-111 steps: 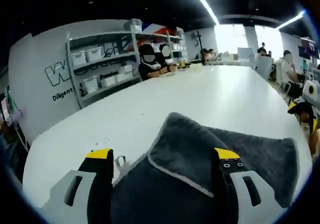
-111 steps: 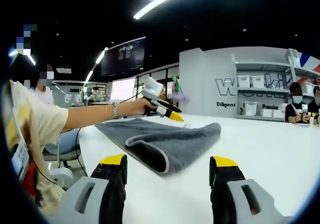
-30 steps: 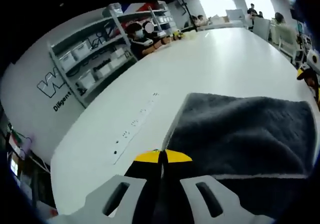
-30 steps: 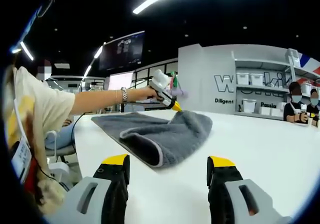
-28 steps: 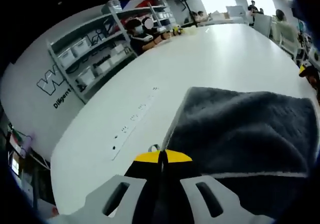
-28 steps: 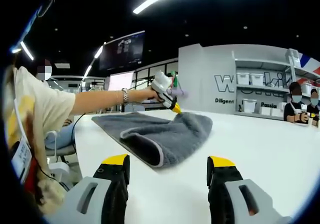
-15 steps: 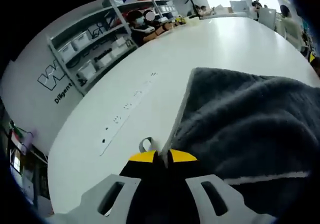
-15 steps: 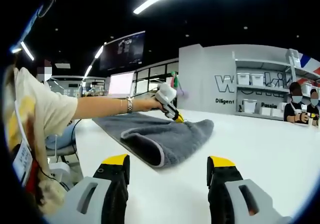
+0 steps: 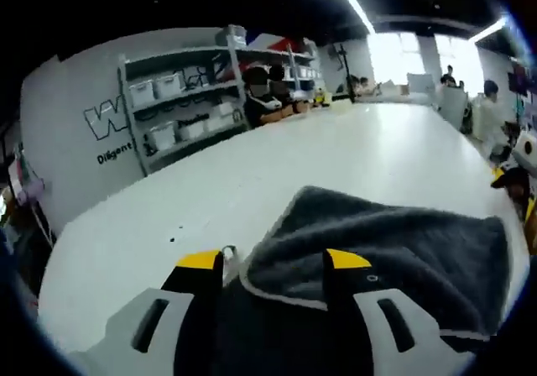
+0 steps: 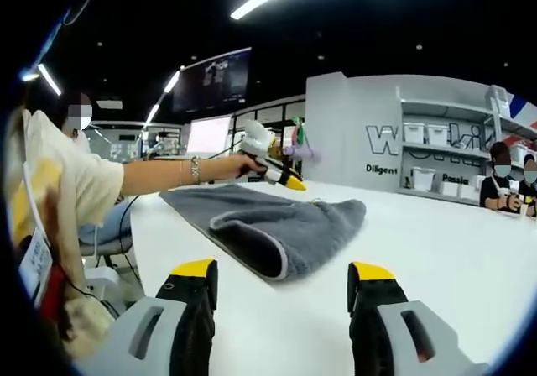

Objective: Fold the towel on the table until its edges align and the towel forms a compact rectangular stack.

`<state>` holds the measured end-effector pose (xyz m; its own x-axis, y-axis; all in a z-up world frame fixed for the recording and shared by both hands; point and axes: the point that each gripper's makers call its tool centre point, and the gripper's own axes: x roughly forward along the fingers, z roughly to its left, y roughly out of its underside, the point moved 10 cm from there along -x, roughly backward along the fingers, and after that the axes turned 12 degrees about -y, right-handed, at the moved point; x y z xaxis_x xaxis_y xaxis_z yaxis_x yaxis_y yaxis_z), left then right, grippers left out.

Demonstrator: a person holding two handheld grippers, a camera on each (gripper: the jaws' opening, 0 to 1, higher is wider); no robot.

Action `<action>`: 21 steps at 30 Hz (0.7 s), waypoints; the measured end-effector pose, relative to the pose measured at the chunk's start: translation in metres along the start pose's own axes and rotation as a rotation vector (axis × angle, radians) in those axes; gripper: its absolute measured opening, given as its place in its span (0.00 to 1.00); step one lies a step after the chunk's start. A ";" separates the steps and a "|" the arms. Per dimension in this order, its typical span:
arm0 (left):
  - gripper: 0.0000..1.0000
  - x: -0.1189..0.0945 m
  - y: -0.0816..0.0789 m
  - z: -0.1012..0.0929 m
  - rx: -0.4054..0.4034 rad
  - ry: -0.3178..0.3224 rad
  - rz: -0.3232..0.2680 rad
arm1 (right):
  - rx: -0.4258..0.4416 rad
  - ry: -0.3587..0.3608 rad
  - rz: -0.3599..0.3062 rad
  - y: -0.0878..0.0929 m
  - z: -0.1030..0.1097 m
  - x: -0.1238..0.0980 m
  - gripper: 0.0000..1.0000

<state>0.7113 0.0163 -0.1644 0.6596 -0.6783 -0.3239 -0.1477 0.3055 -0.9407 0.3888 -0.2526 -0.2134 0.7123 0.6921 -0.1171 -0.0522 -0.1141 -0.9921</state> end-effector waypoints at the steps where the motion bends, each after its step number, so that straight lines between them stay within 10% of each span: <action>1: 0.58 -0.007 0.004 -0.005 -0.013 0.014 -0.006 | -0.003 0.000 0.000 0.000 0.000 0.000 0.64; 13: 0.43 -0.102 0.032 -0.067 -0.039 0.169 -0.046 | -0.015 -0.005 0.004 -0.004 0.005 0.001 0.64; 21: 0.38 -0.144 0.051 -0.105 0.218 0.190 -0.063 | -0.031 -0.014 0.003 -0.007 0.009 0.002 0.64</action>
<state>0.5318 0.0594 -0.1769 0.5099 -0.8070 -0.2980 0.0641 0.3811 -0.9223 0.3841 -0.2442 -0.2073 0.7022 0.7016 -0.1207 -0.0321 -0.1382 -0.9899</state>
